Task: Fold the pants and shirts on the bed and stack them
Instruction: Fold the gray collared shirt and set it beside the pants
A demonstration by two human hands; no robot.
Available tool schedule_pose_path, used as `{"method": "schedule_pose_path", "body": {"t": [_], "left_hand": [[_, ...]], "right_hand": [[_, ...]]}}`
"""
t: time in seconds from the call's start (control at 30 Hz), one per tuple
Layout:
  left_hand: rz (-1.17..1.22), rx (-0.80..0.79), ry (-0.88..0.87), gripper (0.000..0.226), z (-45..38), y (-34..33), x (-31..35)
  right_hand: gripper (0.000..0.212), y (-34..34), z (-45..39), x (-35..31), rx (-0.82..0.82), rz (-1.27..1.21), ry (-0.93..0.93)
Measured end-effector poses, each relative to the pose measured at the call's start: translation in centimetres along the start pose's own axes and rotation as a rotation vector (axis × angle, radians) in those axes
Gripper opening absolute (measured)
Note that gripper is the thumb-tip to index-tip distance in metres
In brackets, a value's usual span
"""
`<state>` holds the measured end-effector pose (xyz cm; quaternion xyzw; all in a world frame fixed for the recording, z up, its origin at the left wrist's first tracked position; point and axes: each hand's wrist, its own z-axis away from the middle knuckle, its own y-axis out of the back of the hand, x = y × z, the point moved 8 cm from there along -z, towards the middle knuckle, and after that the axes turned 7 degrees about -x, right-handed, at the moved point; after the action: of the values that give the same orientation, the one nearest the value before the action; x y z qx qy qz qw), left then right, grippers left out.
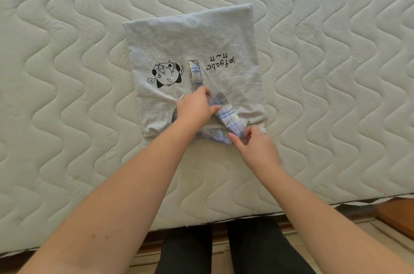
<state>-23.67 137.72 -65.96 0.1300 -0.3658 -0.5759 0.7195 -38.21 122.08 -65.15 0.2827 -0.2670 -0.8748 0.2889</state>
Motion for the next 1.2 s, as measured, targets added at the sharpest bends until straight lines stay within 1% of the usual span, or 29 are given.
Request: {"method": "schedule_pose_path", "body": {"t": [0.07,0.13,0.2,0.27,0.37,0.43,0.47,0.57,0.63,0.73,0.8,0.87,0.93,1.0,1.03,1.1,1.13,1.2], "left_hand": [[0.067,-0.001,0.071,0.044,-0.4,0.4,-0.8],[0.012,0.016,0.075,0.038,-0.5,1.2,-1.0],[-0.076,0.003,0.039,0.030,-0.6,1.5,-0.5],[-0.189,-0.006,-0.006,0.027,-0.8,1.4,0.2],[-0.354,0.050,-0.109,0.029,-0.7,1.2,1.4],[-0.344,0.117,-0.199,0.035,-0.1,0.9,2.1],[-0.305,0.176,-0.246,0.035,0.6,0.9,2.4],[-0.119,0.418,-0.377,0.021,3.4,2.0,2.6],[-0.078,0.487,-0.420,0.014,5.5,2.0,1.9],[-0.157,0.496,-0.398,0.017,8.2,0.6,-0.3],[-0.255,0.463,-0.370,0.024,9.7,-0.6,-2.0],[-0.326,0.381,-0.305,0.033,10.4,-1.8,-3.8],[-0.325,0.293,-0.204,0.038,10.6,-2.6,-5.6],[-0.262,0.256,-0.115,0.028,10.8,-2.8,-6.9],[-0.225,0.264,-0.090,0.021,11.0,-2.7,-7.2],[-0.166,0.341,-0.086,0.009,11.4,-1.8,-7.1],[-0.153,0.395,-0.095,0.008,11.6,-1.2,-6.9],[-0.216,0.471,-0.114,0.020,11.9,-0.5,-6.4]], "right_hand": [[0.049,-0.6,0.1,-0.2,-0.004,0.088,-0.042],[0.050,-0.9,-0.2,-0.4,-0.009,0.126,-0.089],[0.044,-1.1,-0.4,-0.7,-0.027,0.153,-0.108],[0.036,-1.2,-0.5,-1.1,-0.050,0.189,-0.085],[0.030,-0.7,0.0,-1.5,-0.019,0.202,-0.036],[0.025,0.2,0.4,-1.9,0.048,0.169,0.008],[0.023,0.6,0.7,-2.2,0.084,0.143,0.032],[0.022,1.2,0.8,-2.0,0.145,0.028,0.054],[0.027,0.6,0.5,-1.0,0.119,-0.064,-0.004],[0.039,-1.5,0.0,0.6,-0.030,-0.268,-0.120],[0.042,-2.6,-0.2,0.7,-0.096,-0.376,-0.140],[0.043,-3.3,-0.4,0.5,-0.117,-0.445,-0.148],[0.042,-3.5,-0.6,0.3,-0.121,-0.484,-0.151],[0.041,-3.5,-0.8,0.0,-0.122,-0.498,-0.143],[0.041,-3.3,-0.9,-0.1,-0.121,-0.496,-0.134],[0.040,-3.0,-1.0,-0.3,-0.115,-0.484,-0.111],[0.039,-2.7,-1.0,-0.3,-0.109,-0.482,-0.100],[0.038,-2.3,-1.1,-0.2,-0.101,-0.486,-0.081]]}}
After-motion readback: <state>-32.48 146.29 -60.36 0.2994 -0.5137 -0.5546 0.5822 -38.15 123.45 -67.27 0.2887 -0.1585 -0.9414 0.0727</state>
